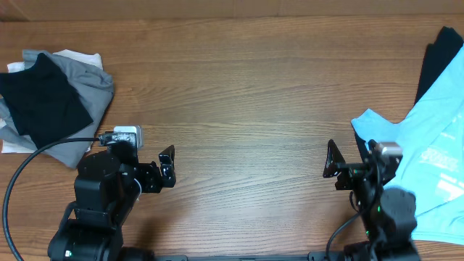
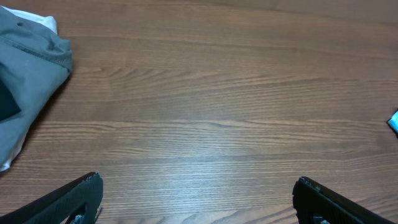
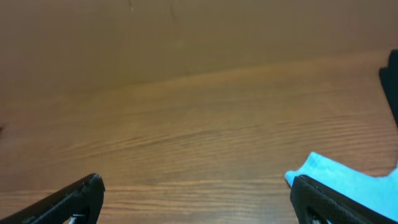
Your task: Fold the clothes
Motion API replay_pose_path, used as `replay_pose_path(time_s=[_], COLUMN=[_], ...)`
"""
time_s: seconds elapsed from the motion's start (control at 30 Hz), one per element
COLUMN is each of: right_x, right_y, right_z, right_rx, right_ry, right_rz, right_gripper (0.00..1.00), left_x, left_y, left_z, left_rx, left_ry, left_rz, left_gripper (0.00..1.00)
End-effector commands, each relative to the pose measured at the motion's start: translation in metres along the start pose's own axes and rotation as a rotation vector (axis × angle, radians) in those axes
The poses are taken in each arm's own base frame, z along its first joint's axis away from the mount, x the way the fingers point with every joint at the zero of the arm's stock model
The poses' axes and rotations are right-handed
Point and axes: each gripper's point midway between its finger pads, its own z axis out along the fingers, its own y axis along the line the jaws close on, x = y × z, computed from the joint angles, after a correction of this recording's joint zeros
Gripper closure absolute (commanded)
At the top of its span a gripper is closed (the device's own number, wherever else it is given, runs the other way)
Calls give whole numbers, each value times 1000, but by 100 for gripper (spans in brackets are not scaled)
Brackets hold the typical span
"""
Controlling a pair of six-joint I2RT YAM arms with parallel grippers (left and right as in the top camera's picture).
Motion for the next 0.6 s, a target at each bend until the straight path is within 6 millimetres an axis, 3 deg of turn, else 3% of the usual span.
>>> replay_pose_path(time_s=[0.0, 0.3, 0.43, 0.57], right_x=[3, -1, 34, 32], right_y=[1, -5, -20, -18], right_z=[-6, -6, 6, 6], right_rx=[-38, -20, 28, 21], right_ry=[-147, -295, -199, -204], right_rz=[-13, -136, -155, -156], right_gripper=[0, 0, 0, 0], left_x=[1, 1, 1, 1], left_y=[3, 3, 3, 3], left_z=[1, 1, 1, 1], left_rx=[-13, -13, -13, -13], left_ry=[-1, -1, -1, -1], left_rz=[-7, -7, -7, -7], left_gripper=[0, 0, 0, 0])
